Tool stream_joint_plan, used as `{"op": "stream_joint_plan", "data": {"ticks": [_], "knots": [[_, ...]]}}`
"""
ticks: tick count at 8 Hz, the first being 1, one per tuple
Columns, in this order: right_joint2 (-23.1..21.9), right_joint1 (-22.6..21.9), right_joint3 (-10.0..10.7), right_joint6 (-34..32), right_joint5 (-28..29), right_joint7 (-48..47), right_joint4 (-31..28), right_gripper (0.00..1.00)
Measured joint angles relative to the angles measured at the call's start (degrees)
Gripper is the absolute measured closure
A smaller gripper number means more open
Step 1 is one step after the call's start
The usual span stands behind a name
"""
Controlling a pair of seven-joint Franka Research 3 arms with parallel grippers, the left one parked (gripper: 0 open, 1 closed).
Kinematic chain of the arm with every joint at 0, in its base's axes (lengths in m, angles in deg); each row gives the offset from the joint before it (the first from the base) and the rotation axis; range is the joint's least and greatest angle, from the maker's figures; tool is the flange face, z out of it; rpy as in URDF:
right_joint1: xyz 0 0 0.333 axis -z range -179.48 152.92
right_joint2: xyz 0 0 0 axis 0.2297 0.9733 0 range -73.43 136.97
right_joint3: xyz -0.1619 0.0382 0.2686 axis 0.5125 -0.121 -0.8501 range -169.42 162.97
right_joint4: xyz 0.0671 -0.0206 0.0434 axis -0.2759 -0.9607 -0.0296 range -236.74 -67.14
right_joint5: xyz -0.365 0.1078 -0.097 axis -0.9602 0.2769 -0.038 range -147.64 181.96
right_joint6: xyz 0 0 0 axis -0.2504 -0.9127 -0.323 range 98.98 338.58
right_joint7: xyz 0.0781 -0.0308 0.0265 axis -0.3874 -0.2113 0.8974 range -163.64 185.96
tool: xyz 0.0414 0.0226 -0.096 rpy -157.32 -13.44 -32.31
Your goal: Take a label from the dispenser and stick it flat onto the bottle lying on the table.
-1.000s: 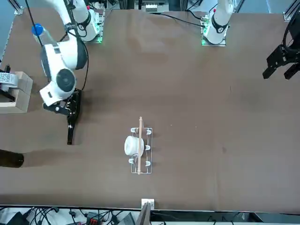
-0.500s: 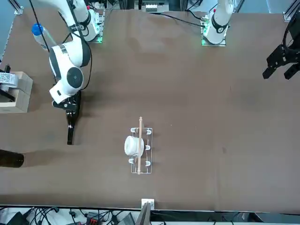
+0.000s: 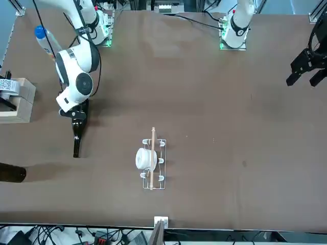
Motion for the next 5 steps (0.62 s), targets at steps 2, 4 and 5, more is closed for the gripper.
{"op": "stream_joint_plan", "data": {"ticks": [2, 4, 5], "knots": [[0.5, 0.0, 0.0, 0.4, 0.0, -0.1, 0.0, 0.98], [0.8, 0.0, 0.0, 1.2, 0.0, -0.2, 0.0, 0.98], [0.9, 0.0, 0.0, 1.6, 0.0, -0.2, 0.0, 0.98]]}}
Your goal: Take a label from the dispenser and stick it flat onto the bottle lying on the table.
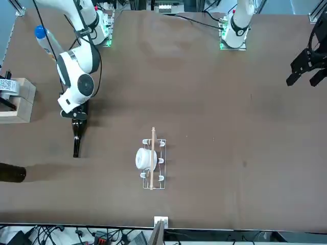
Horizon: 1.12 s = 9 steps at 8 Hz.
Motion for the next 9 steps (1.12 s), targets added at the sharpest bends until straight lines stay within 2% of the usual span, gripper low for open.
{"op": "stream_joint_plan", "data": {"ticks": [9], "knots": [[1.6, -1.7, -0.3, 2.4, 1.4, -0.2, 0.8, 0.98]]}}
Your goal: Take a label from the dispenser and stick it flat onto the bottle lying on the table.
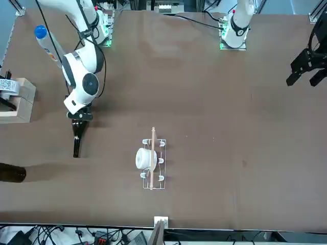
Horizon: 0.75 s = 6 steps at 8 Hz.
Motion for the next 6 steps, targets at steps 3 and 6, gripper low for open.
{"op": "stream_joint_plan", "data": {"ticks": [3, 6], "knots": [[1.5, 0.0, 0.0, 0.1, 1.6, -0.1, 1.0, 0.98], [2.1, 0.0, 0.1, 0.1, 2.1, -0.1, 2.0, 0.98]]}}
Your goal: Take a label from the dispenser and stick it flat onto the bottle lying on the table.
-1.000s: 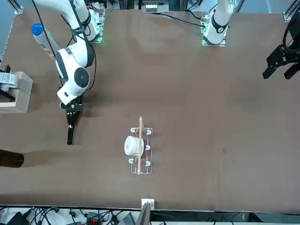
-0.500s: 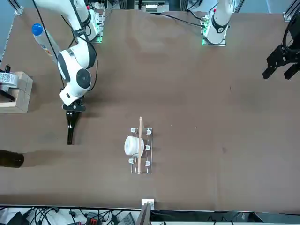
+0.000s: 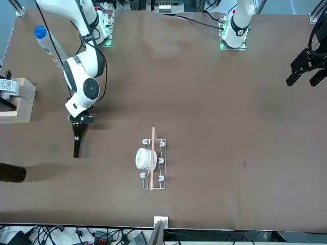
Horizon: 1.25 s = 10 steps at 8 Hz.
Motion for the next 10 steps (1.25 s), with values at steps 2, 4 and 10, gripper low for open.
{"op": "stream_joint_plan", "data": {"ticks": [2, 4, 10], "knots": [[0.2, 0.0, 0.0, 0.0, 0.0, 0.0, 0.5, 0.95], [0.4, 0.0, 0.1, 0.0, 0.0, 0.0, 1.0, 0.70], [-0.1, -0.2, 0.5, -17.3, 10.7, 13.7, 17.1, 0.00]]}}
